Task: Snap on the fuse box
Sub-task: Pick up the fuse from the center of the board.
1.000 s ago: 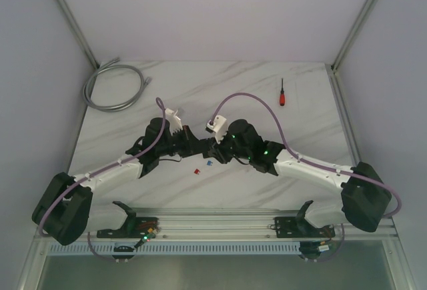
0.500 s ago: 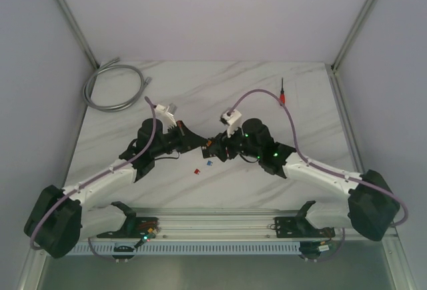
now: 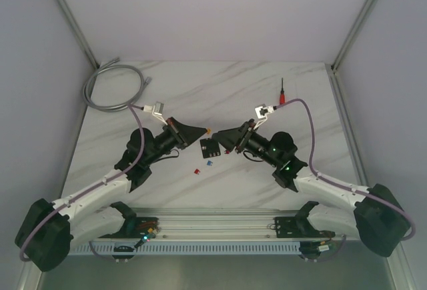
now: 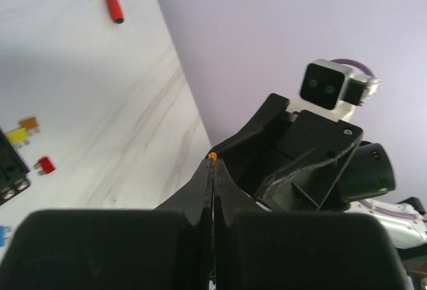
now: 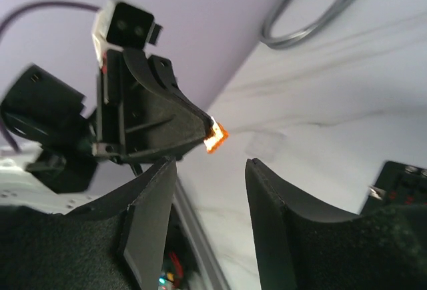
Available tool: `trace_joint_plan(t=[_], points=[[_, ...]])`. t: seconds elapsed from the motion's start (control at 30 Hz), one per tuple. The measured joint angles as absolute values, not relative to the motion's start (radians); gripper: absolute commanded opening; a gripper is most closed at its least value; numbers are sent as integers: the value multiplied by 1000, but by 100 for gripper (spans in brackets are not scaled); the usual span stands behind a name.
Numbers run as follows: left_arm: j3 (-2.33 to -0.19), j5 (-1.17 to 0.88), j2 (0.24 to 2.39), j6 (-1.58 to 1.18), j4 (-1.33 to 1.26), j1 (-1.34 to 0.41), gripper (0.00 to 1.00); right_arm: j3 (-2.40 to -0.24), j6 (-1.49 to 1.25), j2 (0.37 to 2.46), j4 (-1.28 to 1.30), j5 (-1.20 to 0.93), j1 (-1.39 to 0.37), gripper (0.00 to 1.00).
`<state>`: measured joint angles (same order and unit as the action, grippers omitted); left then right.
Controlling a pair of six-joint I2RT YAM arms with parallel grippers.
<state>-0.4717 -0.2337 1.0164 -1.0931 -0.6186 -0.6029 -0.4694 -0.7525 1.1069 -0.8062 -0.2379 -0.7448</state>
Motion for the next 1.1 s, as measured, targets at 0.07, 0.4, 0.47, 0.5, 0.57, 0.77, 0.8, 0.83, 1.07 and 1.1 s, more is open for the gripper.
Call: trace_joint_plan(t=[0.07, 0.4, 0.47, 0.5, 0.57, 0.77, 0.8, 0.83, 1.07, 1.1], points=[[-469, -214, 1011, -1113, -653, -622, 0, -464, -809, 1117, -875, -233, -745, 51], [-439, -122, 990, -1168, -786, -708, 0, -427, -986, 1209, -1178, -233, -745, 44], [-428, -109, 987, -1177, -810, -715, 0, -424, -1005, 1219, -1212, -233, -745, 42], [-422, -102, 986, -1180, -821, -720, 0, -423, -1013, 1222, -1225, -233, -745, 42], [-416, -93, 986, -1187, -836, -727, 0, -421, -1026, 1227, -1250, -233, -745, 40], [-413, -76, 984, -1202, -874, -736, 0, -421, -1048, 1242, -1297, -239, -743, 33], [-413, -73, 984, -1204, -878, -736, 0, -421, -1052, 1246, -1304, -240, -743, 32], [-412, -72, 984, -1205, -884, -737, 0, -421, -1056, 1251, -1311, -241, -743, 32], [-406, -68, 984, -1215, -913, -741, 0, -422, -1077, 1282, -1344, -257, -743, 23], [-406, -67, 984, -1216, -914, -741, 0, -422, -1079, 1284, -1349, -260, -743, 22]])
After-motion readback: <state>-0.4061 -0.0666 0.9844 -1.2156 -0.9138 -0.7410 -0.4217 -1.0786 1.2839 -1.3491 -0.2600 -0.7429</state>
